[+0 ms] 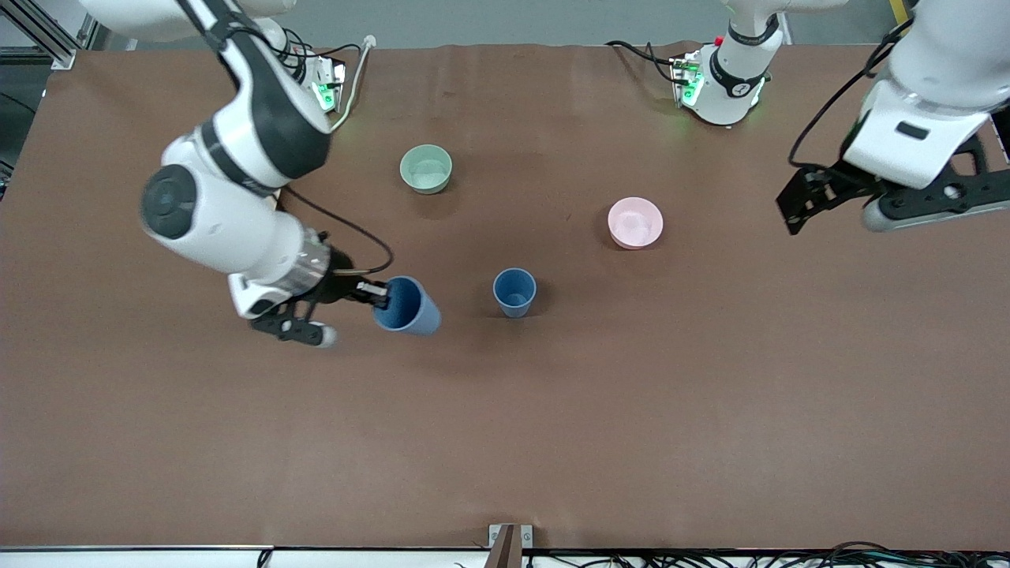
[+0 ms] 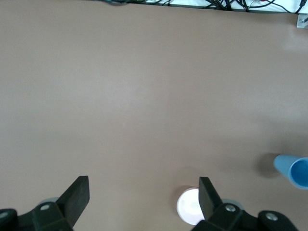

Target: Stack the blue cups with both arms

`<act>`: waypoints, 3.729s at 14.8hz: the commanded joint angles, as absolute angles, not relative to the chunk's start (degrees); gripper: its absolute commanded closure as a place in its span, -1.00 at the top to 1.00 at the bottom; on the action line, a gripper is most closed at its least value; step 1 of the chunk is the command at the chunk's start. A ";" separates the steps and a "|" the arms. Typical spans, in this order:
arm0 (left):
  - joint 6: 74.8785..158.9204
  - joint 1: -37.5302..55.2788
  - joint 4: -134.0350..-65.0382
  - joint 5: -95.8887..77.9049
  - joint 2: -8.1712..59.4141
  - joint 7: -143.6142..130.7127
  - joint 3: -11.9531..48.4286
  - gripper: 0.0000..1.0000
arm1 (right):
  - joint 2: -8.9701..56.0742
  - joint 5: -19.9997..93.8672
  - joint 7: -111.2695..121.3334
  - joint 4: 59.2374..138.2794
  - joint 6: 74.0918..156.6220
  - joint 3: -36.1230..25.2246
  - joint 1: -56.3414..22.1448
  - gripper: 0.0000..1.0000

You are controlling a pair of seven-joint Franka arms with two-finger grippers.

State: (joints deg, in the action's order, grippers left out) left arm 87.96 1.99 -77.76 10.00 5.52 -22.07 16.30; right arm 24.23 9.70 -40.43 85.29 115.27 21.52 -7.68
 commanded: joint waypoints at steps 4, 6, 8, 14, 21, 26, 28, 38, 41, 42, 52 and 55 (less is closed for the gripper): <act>88.07 5.00 -86.56 3.97 -1.57 -9.06 5.48 1.00 | 29.87 7.04 -50.17 86.04 123.03 21.71 -15.81 -0.99; 88.07 4.22 -88.15 3.08 -2.81 -6.86 4.83 1.00 | 30.76 4.58 -53.69 86.83 124.19 21.71 -17.83 -0.99; 88.07 2.90 -88.68 1.68 -3.60 -4.67 4.75 1.00 | 30.76 4.31 -54.40 87.97 124.19 21.71 -18.63 -0.99; 88.07 3.34 -89.12 1.58 -3.69 -4.48 4.83 1.00 | 30.76 4.31 -57.74 89.21 124.10 21.80 -20.74 -0.99; 88.59 3.08 -88.94 1.49 -3.25 -4.39 4.92 1.00 | 34.80 2.02 -57.74 89.21 128.84 21.71 -21.88 -0.96; 88.16 3.16 -89.03 0.88 -2.99 -5.97 4.92 1.00 | 35.24 1.93 -58.97 89.03 128.50 21.71 -21.71 0.65; 87.89 2.90 -89.12 0.70 -3.08 -6.42 4.92 1.00 | 34.11 1.93 -59.15 88.51 128.06 21.62 -21.18 0.89; 86.31 3.08 -90.18 0.97 -3.69 -7.91 4.92 1.00 | 12.06 1.41 -33.79 91.04 111.45 11.78 -6.62 1.00; 86.31 3.25 -89.65 1.49 -3.34 -7.30 4.92 1.00 | 4.86 1.41 -24.19 95.44 108.91 11.60 0.77 1.00; 86.31 3.25 -89.56 1.58 -3.34 -7.29 4.92 1.00 | 3.27 1.32 -22.52 95.97 107.59 11.51 2.53 1.00; 86.31 2.99 -87.80 1.67 -2.20 -7.38 4.83 1.00 | 0.53 1.32 -1.51 83.07 86.23 -0.17 5.27 1.00; 86.31 2.99 -87.80 1.67 -2.20 -7.29 4.83 1.00 | 0.44 1.32 2.54 80.86 83.42 -2.98 5.27 1.00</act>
